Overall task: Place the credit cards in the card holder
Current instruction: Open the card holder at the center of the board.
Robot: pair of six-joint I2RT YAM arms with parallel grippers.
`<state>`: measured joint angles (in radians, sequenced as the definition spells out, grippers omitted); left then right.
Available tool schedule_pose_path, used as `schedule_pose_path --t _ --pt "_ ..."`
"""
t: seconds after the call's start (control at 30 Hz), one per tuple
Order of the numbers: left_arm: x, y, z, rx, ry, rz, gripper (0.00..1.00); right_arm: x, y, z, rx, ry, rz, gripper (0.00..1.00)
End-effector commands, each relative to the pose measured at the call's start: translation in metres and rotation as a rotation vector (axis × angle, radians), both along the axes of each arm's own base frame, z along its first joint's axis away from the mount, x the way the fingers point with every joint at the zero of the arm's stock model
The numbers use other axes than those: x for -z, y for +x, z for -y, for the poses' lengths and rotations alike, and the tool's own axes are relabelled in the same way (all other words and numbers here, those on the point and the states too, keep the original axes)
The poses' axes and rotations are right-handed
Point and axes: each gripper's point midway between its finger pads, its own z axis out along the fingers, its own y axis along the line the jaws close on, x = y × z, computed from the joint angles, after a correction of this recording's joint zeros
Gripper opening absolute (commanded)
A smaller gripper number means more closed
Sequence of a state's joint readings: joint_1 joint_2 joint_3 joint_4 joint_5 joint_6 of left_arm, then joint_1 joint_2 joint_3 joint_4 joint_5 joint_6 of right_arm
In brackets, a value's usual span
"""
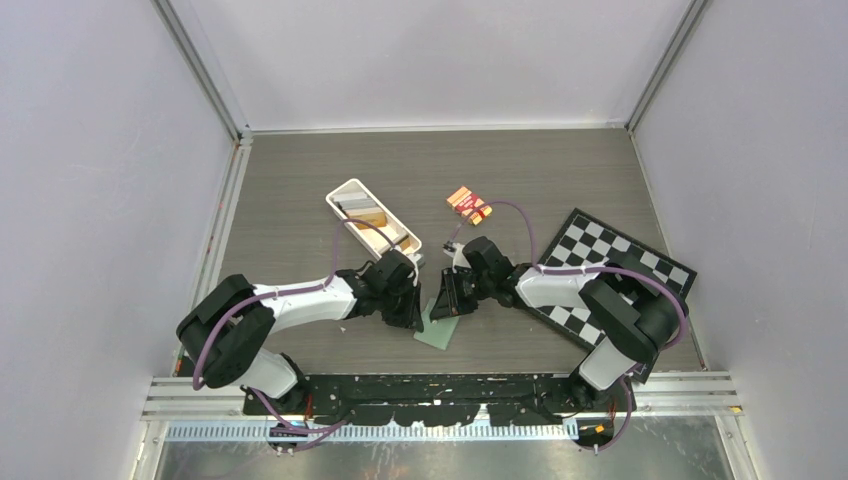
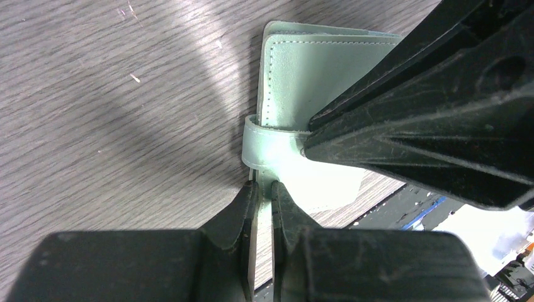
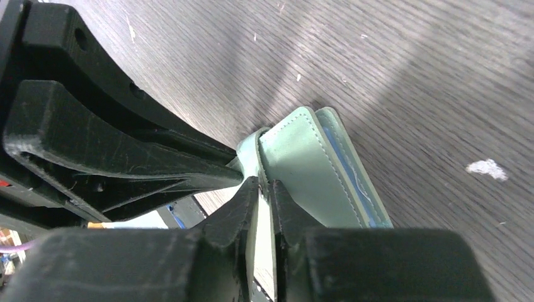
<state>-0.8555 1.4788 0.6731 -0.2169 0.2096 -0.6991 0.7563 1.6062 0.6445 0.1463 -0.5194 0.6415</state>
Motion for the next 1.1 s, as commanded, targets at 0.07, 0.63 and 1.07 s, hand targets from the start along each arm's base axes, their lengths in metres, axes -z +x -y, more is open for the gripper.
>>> schedule_pose_path --t 0.07,0.63,1.07 --pt "0.033 0.003 -0.022 -0.035 0.133 0.022 0.0 -0.004 -0.015 -0.012 -0.023 0.016 -0.047 0.05" --pt "0.038 0.01 -0.02 -0.059 0.134 0.041 0.0 -0.018 0.013 -0.027 0.239 0.019 -0.177 0.0" --pt "0.02 0.016 -0.017 -0.012 0.083 0.13 0.14 -0.057 0.032 -0.028 0.318 0.033 -0.115 0.03"
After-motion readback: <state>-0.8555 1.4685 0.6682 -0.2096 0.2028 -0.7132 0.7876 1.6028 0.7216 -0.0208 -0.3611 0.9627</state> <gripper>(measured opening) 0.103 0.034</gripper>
